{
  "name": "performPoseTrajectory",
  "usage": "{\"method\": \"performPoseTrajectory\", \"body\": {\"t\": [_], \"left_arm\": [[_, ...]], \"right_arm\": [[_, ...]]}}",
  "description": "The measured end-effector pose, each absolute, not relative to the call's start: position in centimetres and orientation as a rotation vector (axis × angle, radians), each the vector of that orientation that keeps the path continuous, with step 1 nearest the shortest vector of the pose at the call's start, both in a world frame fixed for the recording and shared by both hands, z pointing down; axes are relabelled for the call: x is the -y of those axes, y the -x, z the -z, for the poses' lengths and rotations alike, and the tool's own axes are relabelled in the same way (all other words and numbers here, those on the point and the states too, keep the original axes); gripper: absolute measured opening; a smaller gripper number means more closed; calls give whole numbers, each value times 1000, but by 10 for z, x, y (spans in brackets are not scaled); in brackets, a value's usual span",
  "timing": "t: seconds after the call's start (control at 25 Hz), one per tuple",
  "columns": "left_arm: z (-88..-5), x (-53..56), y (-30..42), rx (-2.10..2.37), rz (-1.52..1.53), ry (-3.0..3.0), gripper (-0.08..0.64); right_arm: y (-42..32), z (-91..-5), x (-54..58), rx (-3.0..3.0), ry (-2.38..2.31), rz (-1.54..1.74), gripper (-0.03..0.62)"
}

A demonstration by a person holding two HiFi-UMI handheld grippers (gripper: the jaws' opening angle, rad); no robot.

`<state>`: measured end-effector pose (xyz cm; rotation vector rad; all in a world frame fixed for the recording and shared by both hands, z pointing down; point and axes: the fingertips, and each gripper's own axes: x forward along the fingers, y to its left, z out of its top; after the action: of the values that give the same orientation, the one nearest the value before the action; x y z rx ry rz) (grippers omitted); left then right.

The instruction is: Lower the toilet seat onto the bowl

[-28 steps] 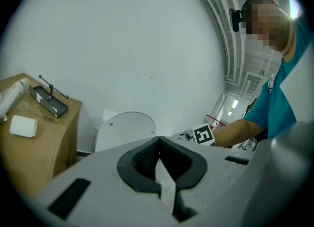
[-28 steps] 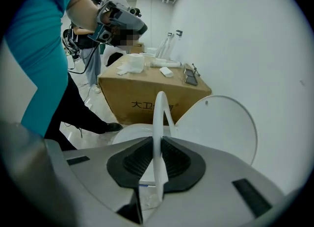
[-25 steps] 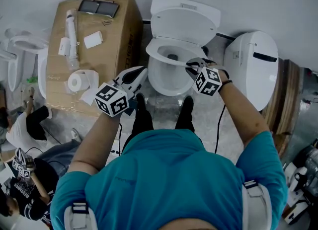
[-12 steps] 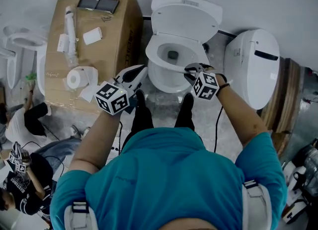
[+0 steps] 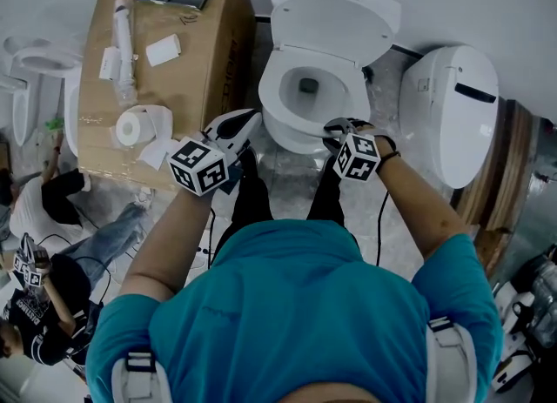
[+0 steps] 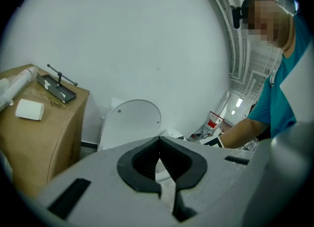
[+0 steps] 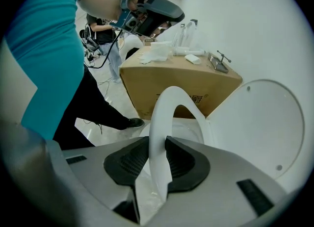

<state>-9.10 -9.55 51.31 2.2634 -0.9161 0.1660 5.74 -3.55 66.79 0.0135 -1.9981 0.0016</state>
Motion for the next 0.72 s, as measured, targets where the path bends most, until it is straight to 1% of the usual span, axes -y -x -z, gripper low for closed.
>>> {"method": "performPoseTrajectory", "body": {"t": [0.72], "left_arm": [[-553,85,86,877,-189,-2226,5]], "right_arm": [[-50,-729,-12,1956,99,-71,140]]}}
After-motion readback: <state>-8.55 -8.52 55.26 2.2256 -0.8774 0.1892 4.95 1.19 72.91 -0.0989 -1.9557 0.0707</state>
